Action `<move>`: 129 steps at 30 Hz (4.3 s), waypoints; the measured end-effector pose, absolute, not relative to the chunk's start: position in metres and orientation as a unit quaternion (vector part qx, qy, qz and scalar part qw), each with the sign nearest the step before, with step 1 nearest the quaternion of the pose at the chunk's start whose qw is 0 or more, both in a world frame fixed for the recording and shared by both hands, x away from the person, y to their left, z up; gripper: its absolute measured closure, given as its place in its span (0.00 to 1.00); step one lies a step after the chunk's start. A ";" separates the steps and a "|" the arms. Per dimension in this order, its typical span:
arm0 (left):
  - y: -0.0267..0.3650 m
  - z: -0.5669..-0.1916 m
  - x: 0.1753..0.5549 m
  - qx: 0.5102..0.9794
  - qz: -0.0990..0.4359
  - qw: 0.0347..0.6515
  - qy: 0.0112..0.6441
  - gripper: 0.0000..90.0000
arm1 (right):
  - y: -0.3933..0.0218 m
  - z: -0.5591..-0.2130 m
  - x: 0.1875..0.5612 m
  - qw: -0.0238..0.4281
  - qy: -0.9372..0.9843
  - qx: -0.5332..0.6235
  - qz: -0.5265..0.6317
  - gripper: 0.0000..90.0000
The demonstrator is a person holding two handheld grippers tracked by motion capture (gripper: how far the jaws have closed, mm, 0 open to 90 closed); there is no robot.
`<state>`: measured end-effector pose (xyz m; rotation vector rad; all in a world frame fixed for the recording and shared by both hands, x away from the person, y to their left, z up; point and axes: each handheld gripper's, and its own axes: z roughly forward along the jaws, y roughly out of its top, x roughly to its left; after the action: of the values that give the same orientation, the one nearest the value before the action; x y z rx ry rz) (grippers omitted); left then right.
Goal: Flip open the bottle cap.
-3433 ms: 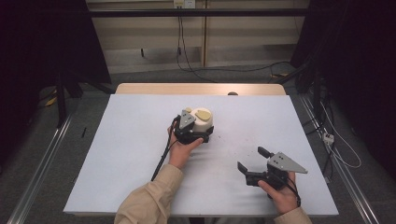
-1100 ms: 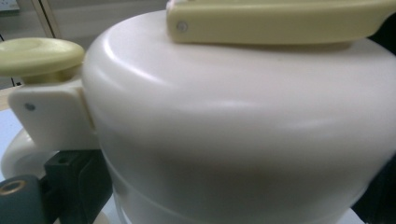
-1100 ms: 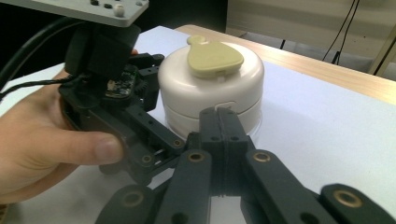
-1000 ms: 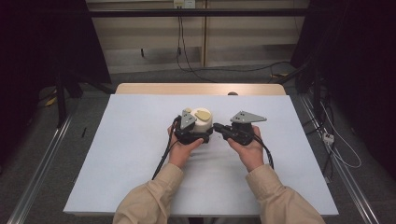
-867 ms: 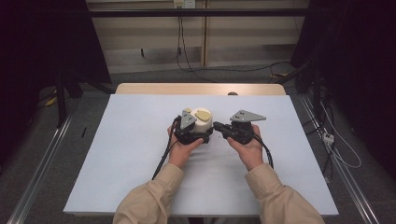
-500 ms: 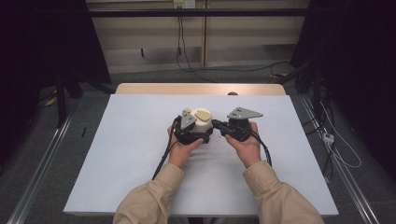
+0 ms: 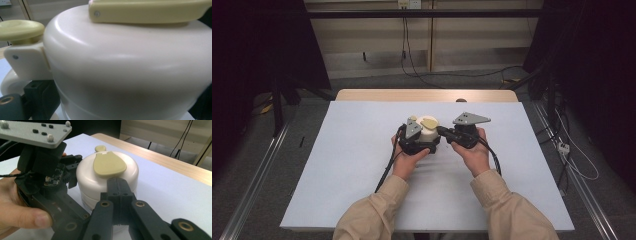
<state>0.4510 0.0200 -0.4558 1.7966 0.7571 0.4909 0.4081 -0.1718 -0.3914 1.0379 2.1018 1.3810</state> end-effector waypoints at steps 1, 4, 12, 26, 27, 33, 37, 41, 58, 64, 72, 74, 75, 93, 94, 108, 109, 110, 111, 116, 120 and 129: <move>0.020 -0.456 0.451 0.754 0.206 0.536 0.319 0.06 | -0.172 -0.391 0.408 0.208 0.756 0.372 0.497 1.00; 0.020 -0.456 0.451 0.753 0.206 0.536 0.320 0.06 | -0.171 -0.390 0.409 0.209 0.758 0.369 0.496 1.00; 0.020 -0.456 0.451 0.754 0.207 0.536 0.320 0.06 | -0.170 -0.388 0.409 0.209 0.757 0.368 0.498 1.00; 0.020 -0.456 0.451 0.754 0.207 0.535 0.320 0.06 | -0.166 -0.382 0.411 0.215 0.755 0.363 0.502 1.00; 0.020 -0.456 0.451 0.754 0.207 0.535 0.320 0.06 | -0.166 -0.382 0.411 0.215 0.755 0.363 0.502 1.00; 0.020 -0.456 0.451 0.754 0.207 0.534 0.321 0.06 | -0.166 -0.381 0.413 0.214 0.753 0.363 0.505 1.00; 0.020 -0.456 0.451 0.755 0.207 0.534 0.320 0.06 | -0.165 -0.378 0.413 0.216 0.752 0.361 0.507 1.00; 0.020 -0.456 0.451 0.754 0.206 0.534 0.321 0.06 | -0.164 -0.376 0.413 0.219 0.752 0.359 0.508 1.00; 0.020 -0.456 0.451 0.755 0.208 0.533 0.322 0.06 | -0.156 -0.375 0.416 0.219 0.754 0.352 0.509 1.00; 0.019 -0.456 0.451 0.754 0.208 0.533 0.322 0.06 | -0.155 -0.373 0.416 0.221 0.755 0.351 0.509 1.00; 0.019 -0.456 0.450 0.755 0.208 0.532 0.322 0.06 | -0.153 -0.372 0.417 0.221 0.755 0.348 0.510 1.00; 0.019 -0.456 0.450 0.755 0.208 0.532 0.322 0.06 | -0.152 -0.371 0.417 0.221 0.755 0.347 0.511 1.00; 0.019 -0.456 0.451 0.755 0.209 0.531 0.322 0.06 | -0.151 -0.371 0.418 0.221 0.754 0.347 0.511 1.00; 0.019 -0.456 0.450 0.754 0.209 0.532 0.322 0.06 | -0.142 -0.368 0.423 0.224 0.756 0.342 0.511 1.00; 0.019 -0.456 0.450 0.754 0.209 0.533 0.322 0.06 | -0.142 -0.368 0.424 0.224 0.756 0.343 0.511 1.00; 0.020 -0.457 0.451 0.751 0.206 0.538 0.323 0.05 | -0.135 -0.368 0.432 0.228 0.758 0.336 0.511 0.97; 0.020 -0.457 0.450 0.753 0.206 0.537 0.321 0.05 | -0.136 -0.367 0.432 0.228 0.757 0.338 0.511 0.95; 0.020 -0.457 0.450 0.751 0.205 0.538 0.323 0.05 | -0.137 -0.367 0.431 0.231 0.754 0.339 0.512 0.91; 0.020 -0.457 0.451 0.752 0.204 0.538 0.322 0.05 | -0.139 -0.366 0.430 0.233 0.752 0.342 0.514 0.89; 0.023 -0.460 0.453 0.753 0.174 0.534 0.342 0.03 | -0.150 -0.367 0.422 0.235 0.741 0.350 0.522 0.72; 0.022 -0.459 0.449 0.778 0.192 0.500 0.330 0.03 | -0.160 -0.373 0.414 0.232 0.735 0.363 0.524 0.56; 0.043 -0.458 0.435 0.790 0.171 0.498 0.313 0.05 | -0.181 -0.387 0.397 0.223 0.732 0.375 0.524 0.35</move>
<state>0.4355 0.0425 -0.4584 1.9134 0.7582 0.4139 0.3975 -0.1808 -0.3869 1.0365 2.0209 1.4460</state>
